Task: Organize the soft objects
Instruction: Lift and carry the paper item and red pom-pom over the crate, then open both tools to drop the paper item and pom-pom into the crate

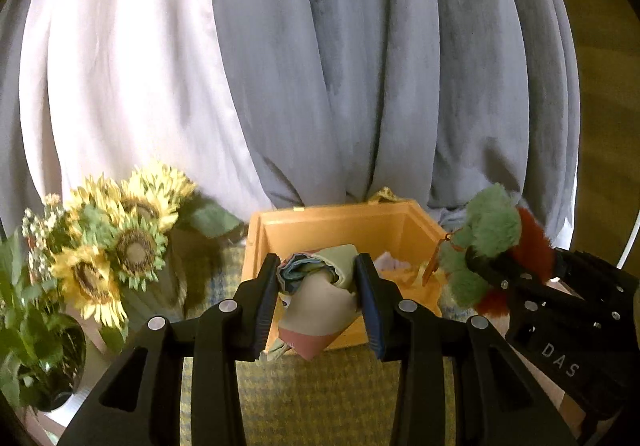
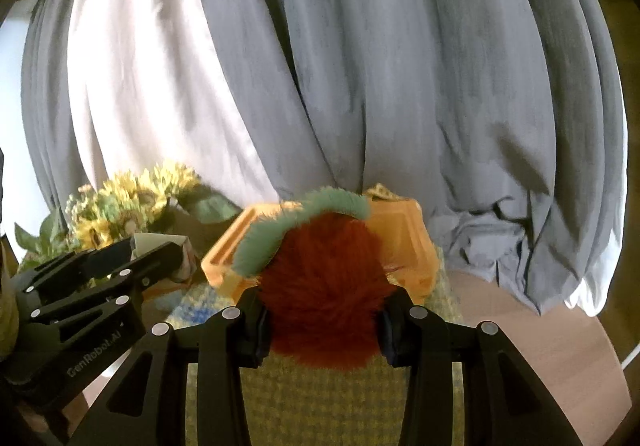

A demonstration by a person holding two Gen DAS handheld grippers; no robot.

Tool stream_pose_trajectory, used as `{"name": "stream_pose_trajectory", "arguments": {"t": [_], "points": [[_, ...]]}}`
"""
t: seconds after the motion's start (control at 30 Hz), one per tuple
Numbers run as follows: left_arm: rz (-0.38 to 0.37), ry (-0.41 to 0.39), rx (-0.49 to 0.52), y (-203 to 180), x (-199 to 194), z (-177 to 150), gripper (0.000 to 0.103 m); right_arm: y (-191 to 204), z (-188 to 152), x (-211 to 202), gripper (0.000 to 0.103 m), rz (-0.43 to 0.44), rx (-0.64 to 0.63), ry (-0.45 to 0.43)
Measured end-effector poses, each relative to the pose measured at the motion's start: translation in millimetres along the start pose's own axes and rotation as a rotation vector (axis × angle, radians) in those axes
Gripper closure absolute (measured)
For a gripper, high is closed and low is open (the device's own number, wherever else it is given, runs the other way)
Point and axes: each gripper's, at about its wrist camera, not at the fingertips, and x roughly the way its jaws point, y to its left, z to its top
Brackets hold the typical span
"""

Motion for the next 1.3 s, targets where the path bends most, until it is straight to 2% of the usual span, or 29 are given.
{"name": "stream_pose_trajectory", "arguments": {"t": [0.2,0.53,0.77,0.93,1.13,1.3], "points": [[0.005,-0.021,0.005,1,7,17,0.065,-1,18,5,0.061,-0.004,0.002,-0.029],[0.041,-0.045,0.016,7,34,42,0.065,-6,44,34,0.061,-0.023,-0.012,-0.025],[0.048,-0.032,0.014,9,59,56,0.065,-10,58,60,0.061,-0.025,-0.012,-0.007],[0.051,0.005,0.000,13,86,61,0.065,-15,64,85,0.061,-0.024,-0.005,0.036],[0.028,0.084,-0.018,14,126,64,0.065,-23,68,117,0.061,-0.023,0.004,0.094],[0.014,0.142,-0.021,16,158,60,0.065,-30,66,152,0.060,-0.006,0.015,0.181]]}}
